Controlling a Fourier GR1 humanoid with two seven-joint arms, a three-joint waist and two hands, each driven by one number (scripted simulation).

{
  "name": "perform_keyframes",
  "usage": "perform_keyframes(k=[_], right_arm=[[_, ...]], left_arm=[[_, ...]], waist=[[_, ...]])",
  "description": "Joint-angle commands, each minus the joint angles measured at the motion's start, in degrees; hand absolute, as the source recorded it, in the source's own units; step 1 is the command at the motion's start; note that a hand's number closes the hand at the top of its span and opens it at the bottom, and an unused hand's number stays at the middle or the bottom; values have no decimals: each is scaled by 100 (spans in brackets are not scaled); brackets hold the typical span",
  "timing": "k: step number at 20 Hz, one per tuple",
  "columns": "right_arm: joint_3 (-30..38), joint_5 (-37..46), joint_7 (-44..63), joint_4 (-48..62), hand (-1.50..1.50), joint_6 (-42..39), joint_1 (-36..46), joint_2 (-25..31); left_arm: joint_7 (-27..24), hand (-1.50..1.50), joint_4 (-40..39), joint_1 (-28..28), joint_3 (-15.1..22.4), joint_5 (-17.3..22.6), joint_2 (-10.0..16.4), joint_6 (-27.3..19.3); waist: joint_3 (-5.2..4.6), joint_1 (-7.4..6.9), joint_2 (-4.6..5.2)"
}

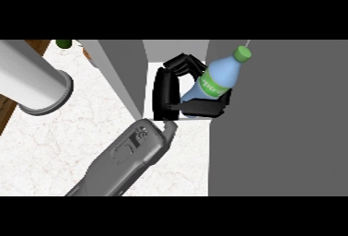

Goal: Pick up the bottled water, place it into the cabinet and close the cabinet

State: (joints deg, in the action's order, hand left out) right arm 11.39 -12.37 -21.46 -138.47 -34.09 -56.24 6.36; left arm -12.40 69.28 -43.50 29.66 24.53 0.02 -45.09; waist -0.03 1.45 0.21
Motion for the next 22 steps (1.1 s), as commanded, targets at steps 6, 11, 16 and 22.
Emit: perform_keyframes(k=[6, 11, 16, 22], right_arm=[[335, -951, 121, -167, -150, -234, -36, 100], [220, -1028, 196, -154, -150, -213, 149, 62], [236, -1038, 387, -465, -150, -178, -45, 26], [28, -888, 353, -442, -150, -257, 51, -34]], left_arm=[[-450, 150, -1644, -593, -389, 126, -2, 273], [-866, 150, -2137, -823, -721, 693, -2, 340], [-1605, 150, -2816, -801, -1176, 803, -2, 736], [-1584, 150, -4077, -1666, -1208, 467, 9, 646]], waist=[[2, 64, 16], [-1, 136, 44], [-5, 112, 43], [-2, 210, 74]])
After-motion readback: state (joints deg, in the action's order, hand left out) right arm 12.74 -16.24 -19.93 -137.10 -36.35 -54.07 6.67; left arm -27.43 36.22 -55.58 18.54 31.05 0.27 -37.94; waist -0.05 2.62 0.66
